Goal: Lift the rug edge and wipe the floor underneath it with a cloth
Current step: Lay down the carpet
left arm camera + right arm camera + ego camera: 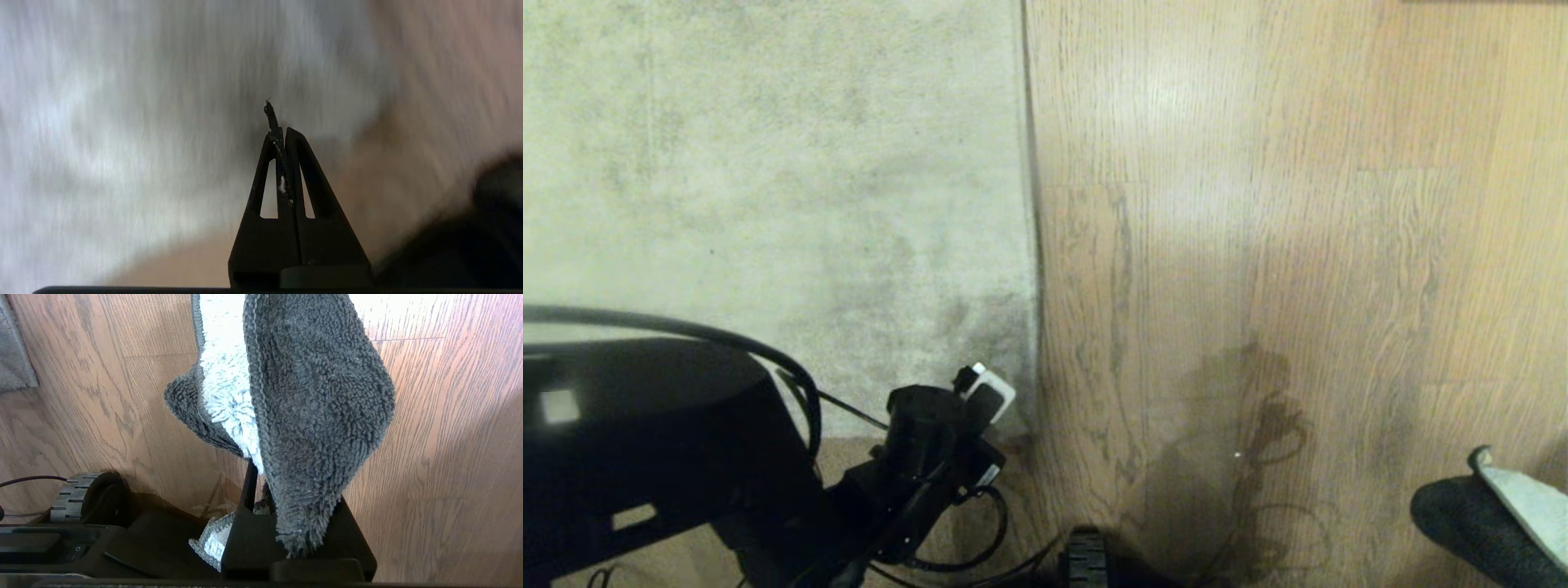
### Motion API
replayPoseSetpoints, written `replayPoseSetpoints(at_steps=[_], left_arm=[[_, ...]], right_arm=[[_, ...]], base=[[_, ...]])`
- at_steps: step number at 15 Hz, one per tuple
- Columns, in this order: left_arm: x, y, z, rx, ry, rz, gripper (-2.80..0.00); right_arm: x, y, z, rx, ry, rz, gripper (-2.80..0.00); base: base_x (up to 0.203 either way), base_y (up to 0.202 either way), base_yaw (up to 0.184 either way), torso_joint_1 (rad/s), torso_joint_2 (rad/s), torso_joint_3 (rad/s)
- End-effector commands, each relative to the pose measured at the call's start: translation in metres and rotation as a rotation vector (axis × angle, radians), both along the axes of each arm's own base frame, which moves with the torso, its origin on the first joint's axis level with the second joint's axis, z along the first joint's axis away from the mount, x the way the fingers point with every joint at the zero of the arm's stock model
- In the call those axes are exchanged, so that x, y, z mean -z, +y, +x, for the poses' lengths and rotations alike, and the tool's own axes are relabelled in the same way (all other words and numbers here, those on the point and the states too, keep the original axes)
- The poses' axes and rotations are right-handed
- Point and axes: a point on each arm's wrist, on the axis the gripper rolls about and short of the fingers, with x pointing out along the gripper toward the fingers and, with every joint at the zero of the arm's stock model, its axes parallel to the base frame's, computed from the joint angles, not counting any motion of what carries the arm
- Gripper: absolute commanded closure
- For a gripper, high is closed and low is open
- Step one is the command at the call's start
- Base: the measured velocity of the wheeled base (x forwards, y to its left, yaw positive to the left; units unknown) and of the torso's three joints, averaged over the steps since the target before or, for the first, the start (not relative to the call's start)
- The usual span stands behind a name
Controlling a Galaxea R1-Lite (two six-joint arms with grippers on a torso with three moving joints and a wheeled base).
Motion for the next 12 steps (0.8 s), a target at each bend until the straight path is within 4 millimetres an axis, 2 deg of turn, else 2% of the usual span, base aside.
replayPoseSetpoints(at_steps=[1, 3, 9, 12], left_arm=[[0.002, -0.014, 0.026, 0.04, -0.051, 0.002, 0.0], [-0.002, -0.017, 0.036, 0.096, -0.076, 0.006, 0.0], [0.007, -0.01, 0.038, 0.144, -0.053, 0.064, 0.0], [0.018, -0.002, 0.034, 0.157, -0.01, 0.098, 0.0]], right_arm=[[0.0, 0.0, 0.0, -0.001, 0.003, -0.001, 0.0], [0.0, 0.0, 0.0, -0.001, 0.001, -0.001, 0.0], [0.0, 0.0, 0.0, -0.001, 0.003, -0.001, 0.0], [0.0, 0.0, 0.0, 0.0, 0.001, -0.001, 0.0]], base=[[0.0, 0.0, 0.0, 0.0, 0.0, 0.0], [0.0, 0.0, 0.0, 0.0, 0.0, 0.0], [0.0, 0.0, 0.0, 0.0, 0.0, 0.0], [0.0, 0.0, 0.0, 0.0, 0.0, 0.0]])
